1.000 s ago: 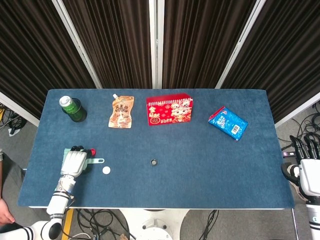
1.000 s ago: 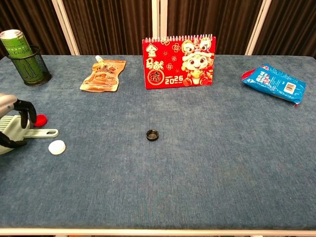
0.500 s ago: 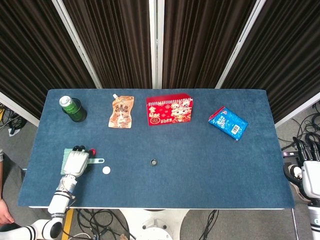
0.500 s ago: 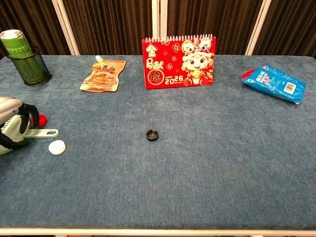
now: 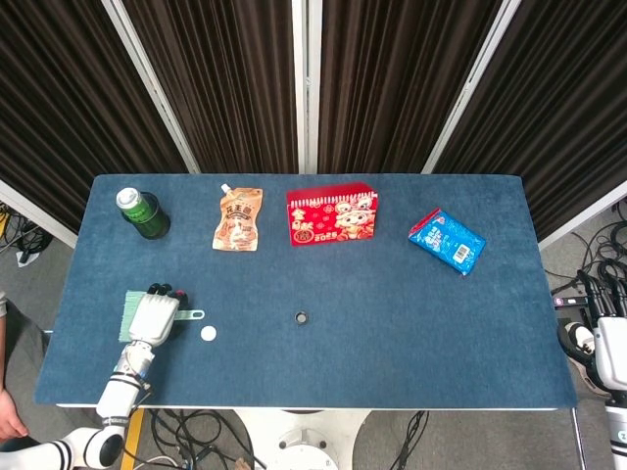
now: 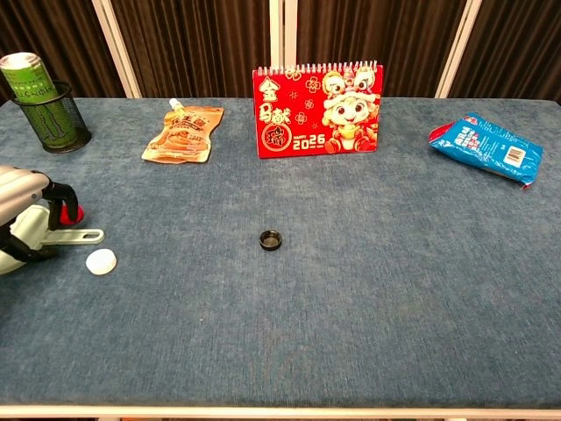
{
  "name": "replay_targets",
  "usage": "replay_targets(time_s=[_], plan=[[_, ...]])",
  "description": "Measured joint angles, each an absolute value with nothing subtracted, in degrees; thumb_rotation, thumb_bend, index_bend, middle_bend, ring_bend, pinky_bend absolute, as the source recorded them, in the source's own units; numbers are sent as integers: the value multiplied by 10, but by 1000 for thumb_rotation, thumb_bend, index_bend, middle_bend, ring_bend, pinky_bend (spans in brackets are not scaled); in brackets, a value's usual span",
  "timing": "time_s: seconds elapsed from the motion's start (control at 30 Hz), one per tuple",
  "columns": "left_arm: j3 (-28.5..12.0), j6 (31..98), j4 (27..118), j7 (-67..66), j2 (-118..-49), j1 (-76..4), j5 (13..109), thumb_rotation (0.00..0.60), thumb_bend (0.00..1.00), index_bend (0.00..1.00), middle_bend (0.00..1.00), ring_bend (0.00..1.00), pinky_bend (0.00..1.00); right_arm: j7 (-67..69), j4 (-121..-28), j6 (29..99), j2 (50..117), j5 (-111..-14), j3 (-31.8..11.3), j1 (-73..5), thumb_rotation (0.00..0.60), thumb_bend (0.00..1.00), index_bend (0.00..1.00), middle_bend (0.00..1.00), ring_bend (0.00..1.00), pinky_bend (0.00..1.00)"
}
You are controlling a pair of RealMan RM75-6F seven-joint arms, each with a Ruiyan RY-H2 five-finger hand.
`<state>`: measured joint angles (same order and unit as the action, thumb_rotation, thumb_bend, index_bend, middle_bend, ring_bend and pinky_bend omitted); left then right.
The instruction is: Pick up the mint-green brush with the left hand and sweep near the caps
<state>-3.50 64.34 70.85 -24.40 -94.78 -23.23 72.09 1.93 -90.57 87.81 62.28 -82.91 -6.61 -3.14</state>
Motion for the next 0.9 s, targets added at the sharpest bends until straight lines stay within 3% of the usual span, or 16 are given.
replay_targets(time_s=[0.9], plan=[[-25, 628, 684, -284, -957, -241, 720, 600, 249, 426, 435, 251, 248, 32, -894, 878, 628, -826, -69, -28, 600, 254, 25, 142, 0, 41]])
